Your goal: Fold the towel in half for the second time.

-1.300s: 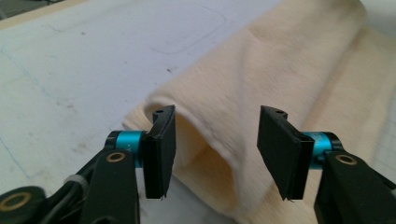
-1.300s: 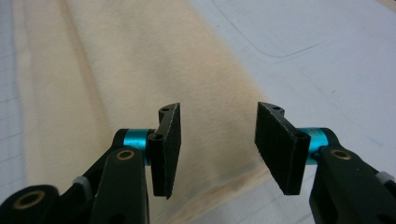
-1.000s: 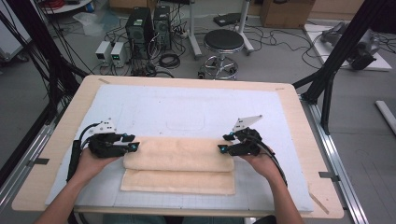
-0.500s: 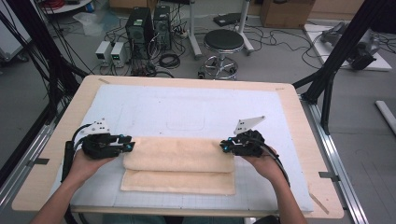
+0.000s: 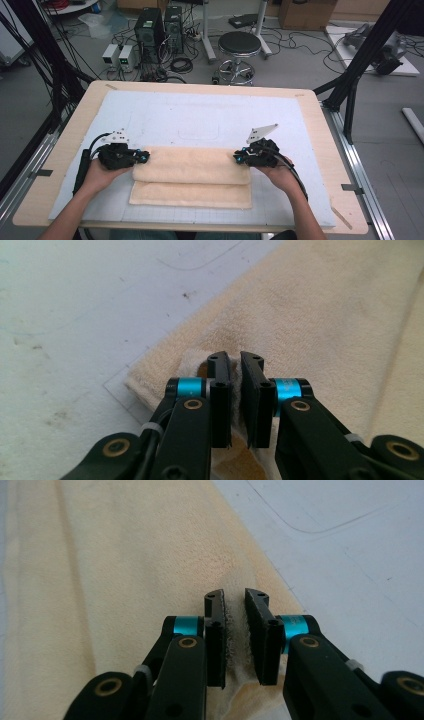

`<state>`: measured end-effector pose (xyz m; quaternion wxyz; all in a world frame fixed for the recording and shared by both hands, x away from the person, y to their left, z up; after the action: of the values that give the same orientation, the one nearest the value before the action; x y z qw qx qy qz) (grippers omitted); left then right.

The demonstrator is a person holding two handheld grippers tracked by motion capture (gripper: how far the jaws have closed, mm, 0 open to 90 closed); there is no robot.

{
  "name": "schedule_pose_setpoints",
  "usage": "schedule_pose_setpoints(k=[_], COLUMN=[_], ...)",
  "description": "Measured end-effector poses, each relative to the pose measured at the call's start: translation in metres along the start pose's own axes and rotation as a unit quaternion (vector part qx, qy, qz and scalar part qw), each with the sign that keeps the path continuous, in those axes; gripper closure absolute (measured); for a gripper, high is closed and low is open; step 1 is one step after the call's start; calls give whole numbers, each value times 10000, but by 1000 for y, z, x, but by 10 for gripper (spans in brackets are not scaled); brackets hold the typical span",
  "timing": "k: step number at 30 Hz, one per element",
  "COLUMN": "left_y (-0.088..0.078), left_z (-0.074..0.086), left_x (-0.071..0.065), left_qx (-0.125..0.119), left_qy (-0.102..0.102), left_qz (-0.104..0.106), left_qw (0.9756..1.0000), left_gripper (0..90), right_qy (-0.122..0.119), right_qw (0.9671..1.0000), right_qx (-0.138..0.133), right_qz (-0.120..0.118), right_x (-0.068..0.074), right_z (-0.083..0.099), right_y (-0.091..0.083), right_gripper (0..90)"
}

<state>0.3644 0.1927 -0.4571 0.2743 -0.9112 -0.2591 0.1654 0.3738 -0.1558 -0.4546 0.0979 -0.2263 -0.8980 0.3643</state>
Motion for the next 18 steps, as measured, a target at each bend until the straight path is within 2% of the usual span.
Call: schedule_pose_setpoints(k=[2,3,4,5,6,7,8,9,10,11,12,13,14,15,16,17,18], left_y=[-14,-14,-24,-24,-32,-32,-41,-41,-47,-47,-54,-54,-61,-61,-68,-68,-74], left_z=[-6,-6,-8,-8,-9,-9,-7,-7,-2,-2,6,6,14,14,19,19,18], left_x=[-7,-7,-15,-15,-24,-24,-33,-33,-45,-45,-57,-57,-72,-72,-80,-80,-82], left_qx=[-275,-275,-380,-380,-482,-482,-520,-520,-583,-583,-538,-538,-529,-529,-561,-561,-596], left_qy=[51,51,180,180,296,296,382,382,420,420,529,529,533,533,568,568,579], left_qz=[-6,-6,-1,-1,4,4,32,32,117,117,231,231,477,477,649,649,615], left_qw=[9996,9996,9991,9991,9984,9984,9979,9979,9973,9973,9969,9969,9960,9960,9947,9947,9946], left_gripper=[833,834,834,834,834,834,834,834,834,834,833,829,817,787,758,713,667], right_qy=[-80,-80,-123,-123,-175,-175,-210,-210,-274,-274,-320,-320,-339,-357,-358,-358,-382], right_qw=[9999,9999,9997,9997,9993,9993,9990,9990,9984,9984,9980,9980,9974,9970,9967,9967,9963], right_qx=[-102,-102,-212,-212,-337,-337,-406,-406,-481,-481,-511,-511,-531,-527,-538,-538,-592], right_qz=[11,11,-3,-3,3,3,-16,-16,-74,-74,-171,-171,-346,-449,-493,-493,-499], right_x=[7,7,13,13,21,21,29,29,39,39,51,51,66,73,78,78,83], right_z=[-4,-4,-7,-7,-9,-9,-9,-9,-7,-7,-1,-1,6,9,12,12,14], right_y=[-8,-8,-16,-16,-24,-24,-31,-31,-36,-36,-41,-41,-45,-47,-49,-49,-53], right_gripper=[806,806,807,807,809,809,810,810,810,810,805,805,752,752,721,721,680])
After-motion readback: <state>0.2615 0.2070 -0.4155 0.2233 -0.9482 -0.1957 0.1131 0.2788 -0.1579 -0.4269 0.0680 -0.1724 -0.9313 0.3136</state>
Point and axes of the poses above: each handheld gripper's, and its own axes: y roughly forward along the jaws, z roughly out of its underside, x roughly to its left, the point moved 8 cm from there along y, roughly forward along the jaws, and after that the axes turned 3 degrees about z, right-handed, at the moved point
